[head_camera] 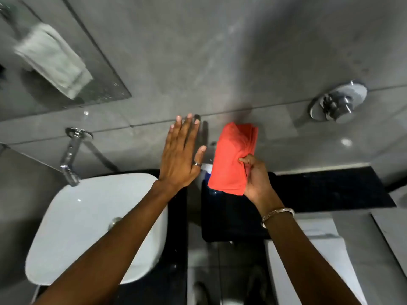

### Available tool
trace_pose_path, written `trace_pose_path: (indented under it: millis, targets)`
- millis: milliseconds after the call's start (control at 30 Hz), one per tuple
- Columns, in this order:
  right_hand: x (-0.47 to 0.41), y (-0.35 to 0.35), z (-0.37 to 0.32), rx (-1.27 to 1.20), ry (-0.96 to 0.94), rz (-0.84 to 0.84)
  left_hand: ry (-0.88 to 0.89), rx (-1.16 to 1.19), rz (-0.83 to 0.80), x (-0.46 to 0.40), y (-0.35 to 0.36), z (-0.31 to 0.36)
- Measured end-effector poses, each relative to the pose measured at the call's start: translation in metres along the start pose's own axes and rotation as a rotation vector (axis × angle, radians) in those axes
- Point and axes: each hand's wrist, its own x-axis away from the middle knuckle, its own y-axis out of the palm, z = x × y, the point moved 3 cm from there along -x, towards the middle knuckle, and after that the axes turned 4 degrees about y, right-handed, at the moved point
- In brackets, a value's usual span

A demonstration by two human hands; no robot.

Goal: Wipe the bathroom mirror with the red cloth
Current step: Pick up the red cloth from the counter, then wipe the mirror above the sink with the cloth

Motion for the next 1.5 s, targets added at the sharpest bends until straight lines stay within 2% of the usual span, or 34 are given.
trace_pose_path:
  millis: [167,267,400,600,667,733,800,833,900,967,1067,1200,1267,1400,1500]
  targets:
    - [0.036,0.157,-0.003,-0.03,-0.181,-0.266,-0.015,-0.139,0.249,-0.035,-0.114,-0.073]
    - [0.055,0.255,-0.001,-0.026,-0.43,-0.366,-0.028,-0.207,0.392,-0.054,-0.191,-0.117]
    - [0.093,0.361,-0.003,0.135,-0.87,-0.261,-0.102,-0.283,0.504,-0.077,-0.275,-0.168]
    - [0.127,0.469,-0.023,0.486,-1.487,-0.022,-0.174,-0.33,0.529,-0.107,-0.345,-0.216]
    - [0.127,0.501,-0.032,0.705,-1.619,0.049,-0.177,-0.336,0.557,-0.119,-0.356,-0.222]
    - [0.12,0.531,-0.033,1.044,-1.795,0.088,-0.182,-0.314,0.594,-0.128,-0.36,-0.224]
    - [0.108,0.548,-0.027,1.404,-1.972,0.287,-0.193,-0.279,0.626,-0.138,-0.36,-0.225]
    - [0.103,0.552,-0.026,1.507,-2.028,0.364,-0.193,-0.264,0.646,-0.144,-0.359,-0.224]
    - [0.094,0.548,-0.028,1.582,-2.079,0.428,-0.178,-0.257,0.665,-0.152,-0.354,-0.225]
    - [0.09,0.543,-0.038,1.651,-2.131,0.412,-0.145,-0.283,0.666,-0.161,-0.353,-0.227]
    - [0.091,0.541,-0.059,1.787,-2.306,0.388,-0.11,-0.334,0.67,-0.175,-0.361,-0.233]
    - [0.1,0.555,-0.068,1.972,-2.486,0.365,-0.157,-0.387,0.684,-0.193,-0.372,-0.242]
    - [0.111,0.577,-0.072,1.999,-2.49,0.342,-0.175,-0.411,0.675,-0.202,-0.378,-0.247]
    - [0.143,0.636,-0.083,1.905,-2.372,0.335,-0.154,-0.442,0.675,-0.215,-0.383,-0.254]
    - [0.151,0.649,-0.08,1.824,-2.306,0.334,-0.147,-0.46,0.697,-0.219,-0.379,-0.262]
